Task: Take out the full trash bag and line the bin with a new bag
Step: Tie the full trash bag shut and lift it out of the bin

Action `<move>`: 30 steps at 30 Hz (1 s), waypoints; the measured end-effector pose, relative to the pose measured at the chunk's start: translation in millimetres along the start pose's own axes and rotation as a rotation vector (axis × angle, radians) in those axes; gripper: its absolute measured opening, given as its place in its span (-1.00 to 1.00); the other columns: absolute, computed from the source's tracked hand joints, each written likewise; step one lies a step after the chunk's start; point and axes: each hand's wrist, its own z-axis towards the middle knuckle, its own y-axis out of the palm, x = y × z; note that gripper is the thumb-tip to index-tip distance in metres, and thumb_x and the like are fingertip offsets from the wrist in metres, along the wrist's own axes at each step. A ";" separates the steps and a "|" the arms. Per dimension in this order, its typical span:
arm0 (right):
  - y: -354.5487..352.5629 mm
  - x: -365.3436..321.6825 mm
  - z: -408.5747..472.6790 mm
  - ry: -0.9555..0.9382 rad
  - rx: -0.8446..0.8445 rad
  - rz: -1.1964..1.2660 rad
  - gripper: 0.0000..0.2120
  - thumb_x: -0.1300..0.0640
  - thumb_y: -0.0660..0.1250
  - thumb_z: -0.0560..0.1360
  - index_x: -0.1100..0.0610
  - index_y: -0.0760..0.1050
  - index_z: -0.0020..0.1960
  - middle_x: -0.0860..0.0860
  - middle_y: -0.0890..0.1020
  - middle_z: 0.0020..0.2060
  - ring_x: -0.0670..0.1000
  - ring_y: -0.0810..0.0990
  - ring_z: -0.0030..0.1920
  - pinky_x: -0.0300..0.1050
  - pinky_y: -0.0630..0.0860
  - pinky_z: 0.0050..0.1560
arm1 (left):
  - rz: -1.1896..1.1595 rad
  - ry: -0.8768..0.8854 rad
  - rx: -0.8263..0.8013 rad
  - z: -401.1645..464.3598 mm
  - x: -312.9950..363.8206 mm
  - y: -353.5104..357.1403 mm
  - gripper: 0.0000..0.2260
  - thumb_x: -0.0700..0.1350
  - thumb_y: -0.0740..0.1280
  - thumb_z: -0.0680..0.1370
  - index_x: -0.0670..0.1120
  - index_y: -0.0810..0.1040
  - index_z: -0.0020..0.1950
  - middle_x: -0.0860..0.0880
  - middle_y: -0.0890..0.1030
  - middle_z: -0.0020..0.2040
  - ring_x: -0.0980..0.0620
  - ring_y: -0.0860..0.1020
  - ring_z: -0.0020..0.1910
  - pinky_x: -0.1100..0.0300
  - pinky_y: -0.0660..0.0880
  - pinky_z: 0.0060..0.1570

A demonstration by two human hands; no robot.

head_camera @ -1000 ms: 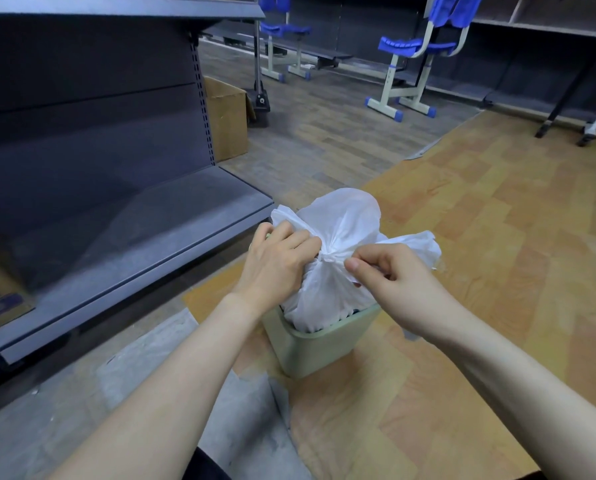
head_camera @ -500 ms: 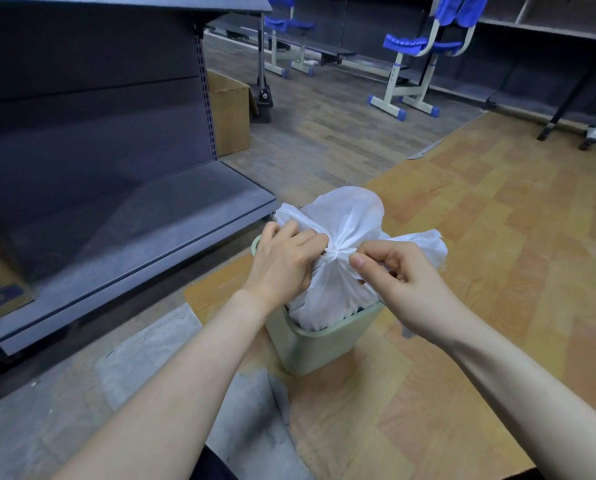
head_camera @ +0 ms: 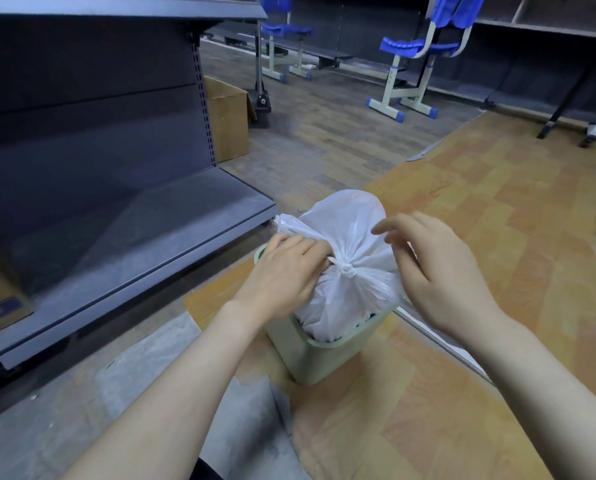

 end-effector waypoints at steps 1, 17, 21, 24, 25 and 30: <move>2.0 -0.7 1.1 -0.051 -0.002 -0.046 -0.56 0.27 0.00 0.37 0.08 0.55 0.08 0.01 0.58 -0.10 0.12 0.49 -0.09 0.06 0.45 -0.11 | -0.003 -0.010 -0.016 -0.4 1.2 -4.8 -0.82 -0.08 0.10 0.52 -0.08 0.46 -0.12 0.04 0.57 -0.22 -0.05 0.50 -0.23 0.22 0.19 -0.11; 18.3 -16.1 15.4 0.010 -0.445 -0.020 -0.45 -0.26 -0.13 0.49 -0.04 0.56 0.06 -0.01 0.53 -0.14 0.03 0.51 0.01 -0.04 0.41 -0.03 | 0.069 0.056 -0.063 -30.8 26.2 -28.2 -0.67 0.11 0.22 0.36 -0.05 0.42 -0.53 0.04 0.41 -0.57 0.00 0.37 -0.61 0.31 0.14 -0.56; 28.4 -24.2 15.4 -0.010 -0.370 -0.238 -0.61 -0.27 0.26 0.43 -0.05 0.51 0.11 -0.03 0.46 -0.19 0.06 0.51 0.04 -0.10 0.30 -0.13 | 0.193 0.135 -0.254 -46.8 22.7 -5.8 -0.66 0.22 0.45 0.21 -0.03 0.50 -0.50 0.08 0.48 -0.53 0.05 0.48 -0.58 0.37 0.19 -0.60; 32.7 -28.6 16.3 0.032 -0.343 -0.245 -0.70 -0.14 0.31 0.45 0.00 0.50 0.10 0.01 0.53 -0.15 0.10 0.53 0.02 -0.13 0.24 -0.18 | 0.211 0.089 -0.359 -58.2 21.1 13.3 -0.61 0.22 0.58 -0.04 -0.02 0.55 -0.50 0.09 0.52 -0.52 0.09 0.51 -0.56 0.38 0.21 -0.62; 32.9 -28.7 16.9 0.057 -0.335 -0.231 -0.73 -0.08 0.31 0.46 0.02 0.49 0.09 0.02 0.57 -0.11 0.11 0.54 0.01 -0.13 0.24 -0.20 | 0.212 0.077 -0.364 -62.2 20.8 19.2 -0.61 0.20 0.59 -0.06 -0.01 0.56 -0.49 0.09 0.53 -0.51 0.09 0.51 -0.55 0.37 0.21 -0.62; 41.1 -39.5 11.1 0.134 -0.277 -0.317 -0.95 0.20 0.21 0.47 0.14 0.33 -0.12 0.01 0.39 -0.35 0.14 0.42 -0.25 -0.15 0.07 -0.42 | 0.213 0.096 -0.232 -70.6 20.5 33.7 -0.68 0.05 0.63 0.01 -0.02 0.56 -0.44 0.07 0.56 -0.42 0.05 0.55 -0.45 0.30 0.27 -0.54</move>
